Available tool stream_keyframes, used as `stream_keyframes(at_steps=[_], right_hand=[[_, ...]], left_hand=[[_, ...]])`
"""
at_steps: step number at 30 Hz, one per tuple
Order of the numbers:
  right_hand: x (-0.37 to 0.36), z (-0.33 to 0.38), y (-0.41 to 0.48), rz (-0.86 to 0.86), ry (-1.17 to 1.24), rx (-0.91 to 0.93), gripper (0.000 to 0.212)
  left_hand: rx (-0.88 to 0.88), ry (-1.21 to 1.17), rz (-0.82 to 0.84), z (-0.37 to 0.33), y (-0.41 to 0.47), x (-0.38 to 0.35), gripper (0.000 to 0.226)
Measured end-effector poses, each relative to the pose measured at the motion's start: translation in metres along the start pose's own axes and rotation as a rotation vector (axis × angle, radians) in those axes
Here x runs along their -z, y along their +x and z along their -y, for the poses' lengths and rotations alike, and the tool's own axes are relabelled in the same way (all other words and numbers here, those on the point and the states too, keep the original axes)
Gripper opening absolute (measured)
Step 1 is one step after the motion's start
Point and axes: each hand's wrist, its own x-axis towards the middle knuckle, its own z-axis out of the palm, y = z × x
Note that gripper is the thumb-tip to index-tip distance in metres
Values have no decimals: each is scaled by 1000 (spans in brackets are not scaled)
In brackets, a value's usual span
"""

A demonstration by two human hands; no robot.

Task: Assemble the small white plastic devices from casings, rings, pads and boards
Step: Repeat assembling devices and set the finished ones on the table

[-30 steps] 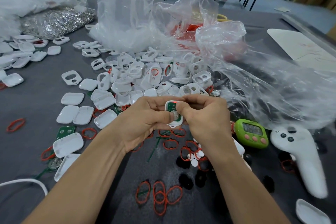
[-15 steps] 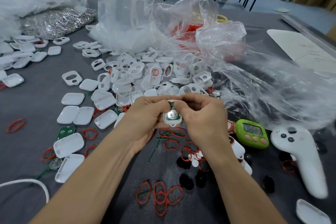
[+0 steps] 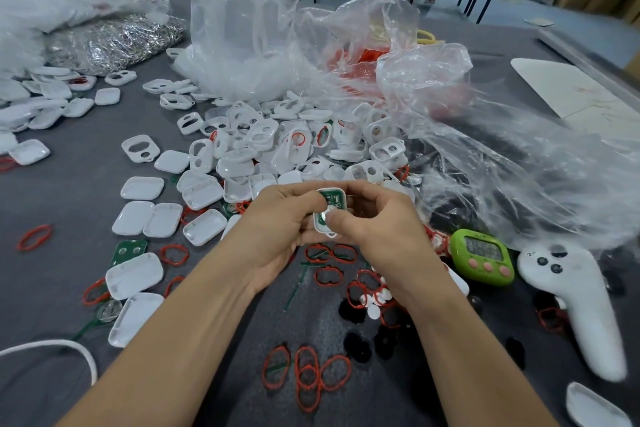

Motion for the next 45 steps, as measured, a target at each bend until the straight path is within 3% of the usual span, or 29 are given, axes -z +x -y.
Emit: stream_keyframes(at_steps=[6, 27, 32, 34, 38, 45], right_hand=[[-1, 1, 2, -32, 148, -70, 34], [-2, 3, 0, -38, 207, -132, 31], [11, 5, 6, -232, 221, -122, 17], [21, 5, 9, -380, 143, -70, 14], [37, 7, 7, -575, -263, 58, 25], [36, 16, 7, -368, -635, 44, 45]], left_hand=[[-13, 15, 54, 0, -3, 1, 39], [-24, 34, -30, 1, 0, 3, 30], [-22, -21, -107, -1, 1, 3, 25], [-29, -29, -130, -3, 2, 4, 25], [-34, -62, -147, -7, 1, 8, 26], [-46, -80, -180, -10, 3, 18, 28]])
